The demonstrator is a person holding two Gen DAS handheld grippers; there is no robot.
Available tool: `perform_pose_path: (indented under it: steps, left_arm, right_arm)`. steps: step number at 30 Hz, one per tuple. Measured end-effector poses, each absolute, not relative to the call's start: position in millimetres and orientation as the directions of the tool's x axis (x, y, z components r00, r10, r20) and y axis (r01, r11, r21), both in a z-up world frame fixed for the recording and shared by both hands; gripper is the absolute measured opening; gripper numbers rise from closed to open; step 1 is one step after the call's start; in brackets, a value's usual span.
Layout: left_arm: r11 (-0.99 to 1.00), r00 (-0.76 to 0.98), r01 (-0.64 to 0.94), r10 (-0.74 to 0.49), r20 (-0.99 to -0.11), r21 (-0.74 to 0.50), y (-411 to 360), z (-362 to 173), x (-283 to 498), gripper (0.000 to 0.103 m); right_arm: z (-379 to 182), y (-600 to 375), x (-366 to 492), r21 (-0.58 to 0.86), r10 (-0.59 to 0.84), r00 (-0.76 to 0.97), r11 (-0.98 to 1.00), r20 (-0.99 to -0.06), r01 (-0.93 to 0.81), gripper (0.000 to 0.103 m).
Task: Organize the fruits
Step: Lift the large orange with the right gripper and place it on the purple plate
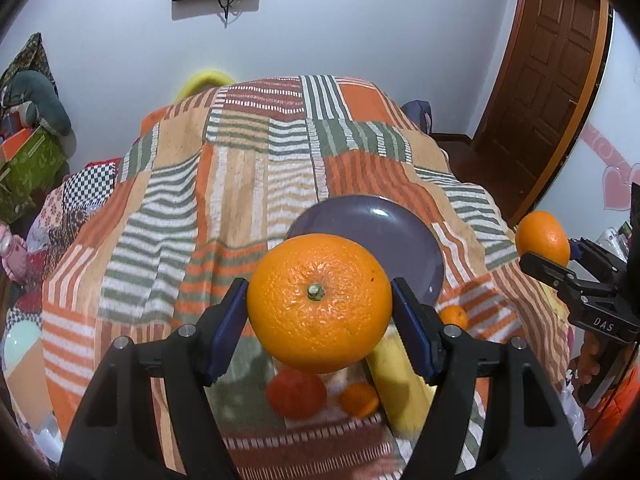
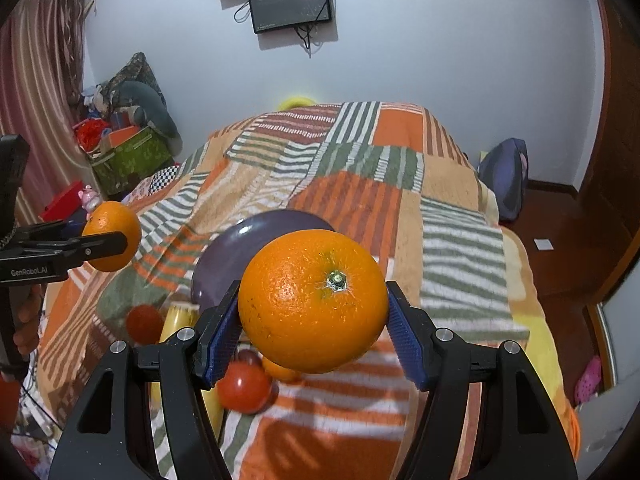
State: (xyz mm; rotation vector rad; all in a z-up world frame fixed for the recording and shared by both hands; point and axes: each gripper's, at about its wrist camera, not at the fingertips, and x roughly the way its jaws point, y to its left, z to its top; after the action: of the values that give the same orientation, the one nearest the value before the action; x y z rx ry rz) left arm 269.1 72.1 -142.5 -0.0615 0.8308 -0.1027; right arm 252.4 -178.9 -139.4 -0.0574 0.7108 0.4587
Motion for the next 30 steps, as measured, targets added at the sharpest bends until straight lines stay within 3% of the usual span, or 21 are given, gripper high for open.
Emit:
perform_pose_path:
  steps: [21, 30]
  left_arm:
    - [0.993, 0.606, 0.052, -0.116, -0.787, -0.106, 79.3, -178.2, 362.4, 0.070]
    - [0.994, 0.550, 0.054, -0.113, -0.827, -0.100, 79.4, -207.0, 393.6, 0.070]
  right_arm:
    - [-151.1, -133.3, 316.6, 0.029, 0.386, 0.657, 0.874, -0.648, -0.484, 0.064]
    - [-176.9, -108.8, 344.0, -0.020, 0.350, 0.621, 0.861, -0.702, -0.508, 0.064]
